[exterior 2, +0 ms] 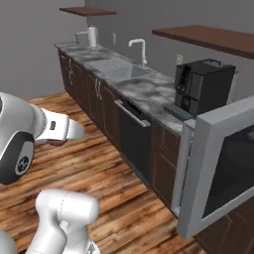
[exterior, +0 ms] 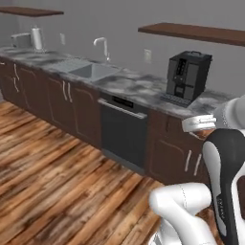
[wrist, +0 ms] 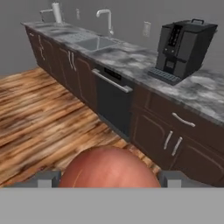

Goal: Pick the onion from the microwave and place it on plate located on the counter.

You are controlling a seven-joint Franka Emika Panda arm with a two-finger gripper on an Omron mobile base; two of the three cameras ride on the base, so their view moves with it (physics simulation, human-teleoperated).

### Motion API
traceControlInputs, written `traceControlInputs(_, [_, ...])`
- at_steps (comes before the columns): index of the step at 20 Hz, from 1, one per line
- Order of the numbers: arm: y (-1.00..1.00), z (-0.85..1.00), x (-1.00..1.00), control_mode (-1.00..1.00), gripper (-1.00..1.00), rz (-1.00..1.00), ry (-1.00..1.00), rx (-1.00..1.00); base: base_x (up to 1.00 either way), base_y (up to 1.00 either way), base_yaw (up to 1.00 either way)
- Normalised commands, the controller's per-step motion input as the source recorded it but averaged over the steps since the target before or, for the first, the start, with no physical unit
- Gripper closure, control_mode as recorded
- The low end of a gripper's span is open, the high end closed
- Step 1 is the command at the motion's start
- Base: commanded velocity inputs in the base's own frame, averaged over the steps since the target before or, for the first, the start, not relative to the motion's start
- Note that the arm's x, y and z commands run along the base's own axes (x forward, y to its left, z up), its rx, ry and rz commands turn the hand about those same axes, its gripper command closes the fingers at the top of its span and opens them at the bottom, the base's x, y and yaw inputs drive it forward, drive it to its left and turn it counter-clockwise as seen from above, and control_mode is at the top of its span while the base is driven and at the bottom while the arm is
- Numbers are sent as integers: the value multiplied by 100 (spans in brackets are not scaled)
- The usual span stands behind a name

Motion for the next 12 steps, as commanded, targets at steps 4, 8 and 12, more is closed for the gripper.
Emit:
traceControlInputs(4, [0, 0, 0, 100, 100, 0, 0, 0, 60, 43, -67])
traceControlInputs(8, [0, 0, 0, 100, 100, 0, 0, 0, 61, 27, -67])
traceControlInputs(12, [0, 0, 0, 100, 100, 0, 0, 0, 60, 23, -67])
